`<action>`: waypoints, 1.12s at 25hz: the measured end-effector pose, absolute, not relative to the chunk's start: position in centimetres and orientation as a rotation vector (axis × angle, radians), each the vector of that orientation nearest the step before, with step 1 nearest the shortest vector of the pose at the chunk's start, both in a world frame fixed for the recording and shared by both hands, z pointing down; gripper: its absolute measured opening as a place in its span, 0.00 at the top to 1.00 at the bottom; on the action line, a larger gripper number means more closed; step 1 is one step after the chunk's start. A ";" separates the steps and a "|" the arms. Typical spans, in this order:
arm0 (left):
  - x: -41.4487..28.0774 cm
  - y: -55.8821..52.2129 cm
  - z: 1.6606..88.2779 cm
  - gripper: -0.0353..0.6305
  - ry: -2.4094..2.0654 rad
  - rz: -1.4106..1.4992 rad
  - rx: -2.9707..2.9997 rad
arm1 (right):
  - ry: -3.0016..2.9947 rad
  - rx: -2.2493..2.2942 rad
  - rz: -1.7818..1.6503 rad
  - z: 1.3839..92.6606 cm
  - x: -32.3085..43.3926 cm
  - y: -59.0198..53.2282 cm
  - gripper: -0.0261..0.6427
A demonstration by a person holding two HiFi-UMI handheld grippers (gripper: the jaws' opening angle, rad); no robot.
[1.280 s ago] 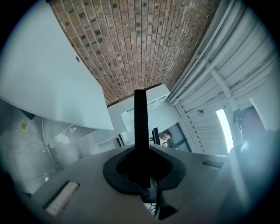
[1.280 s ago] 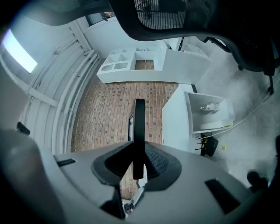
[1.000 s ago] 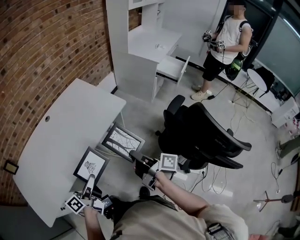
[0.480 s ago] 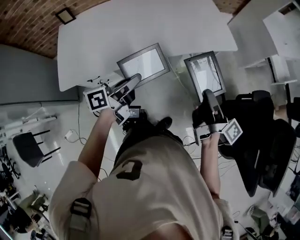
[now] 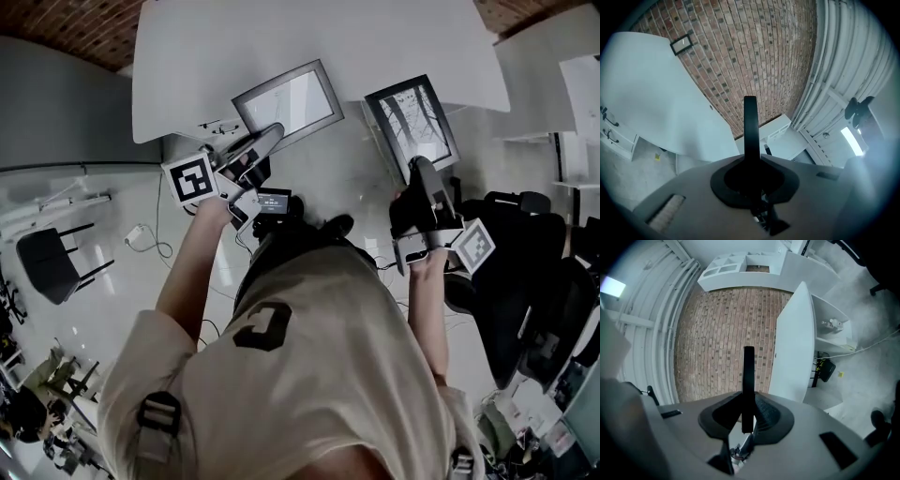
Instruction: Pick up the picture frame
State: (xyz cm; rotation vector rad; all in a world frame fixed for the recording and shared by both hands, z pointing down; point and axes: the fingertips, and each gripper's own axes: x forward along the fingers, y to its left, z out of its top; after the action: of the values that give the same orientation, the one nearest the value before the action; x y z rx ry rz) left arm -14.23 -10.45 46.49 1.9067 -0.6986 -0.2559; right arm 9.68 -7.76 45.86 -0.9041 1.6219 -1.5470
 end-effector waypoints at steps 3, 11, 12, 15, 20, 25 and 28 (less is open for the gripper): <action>-14.1 -10.3 46.2 0.92 -0.698 -0.264 1.911 | 1.623 -0.897 -1.559 45.8 9.5 -7.7 0.86; -13.9 -10.0 45.7 0.92 -0.694 -0.272 1.901 | 1.634 -0.880 -1.577 45.0 9.0 -7.8 0.87; -13.9 -10.0 45.7 0.92 -0.692 -0.273 1.897 | 1.621 -0.881 -1.581 45.0 9.0 -7.8 0.87; -14.0 -10.0 45.9 0.92 -0.683 -0.278 1.889 | 1.571 -0.890 -1.589 45.6 9.4 -7.8 0.87; -14.4 -10.1 46.9 0.92 -0.675 -0.279 1.874 | 1.554 -0.910 -1.582 46.1 9.8 -7.5 0.88; -14.7 -10.1 47.9 0.92 -0.684 -0.272 1.863 | 1.564 -0.907 -1.561 45.9 10.0 -7.8 0.88; -15.0 -9.6 47.6 0.92 -0.699 -0.291 1.868 | 1.542 -0.878 -1.563 46.2 10.2 -7.7 0.88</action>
State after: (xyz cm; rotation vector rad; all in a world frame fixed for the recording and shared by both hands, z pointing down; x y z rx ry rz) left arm -14.96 -9.57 47.58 1.8683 -0.6992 -0.2910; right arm 10.18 -7.65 46.20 -0.8777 1.5424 -1.5634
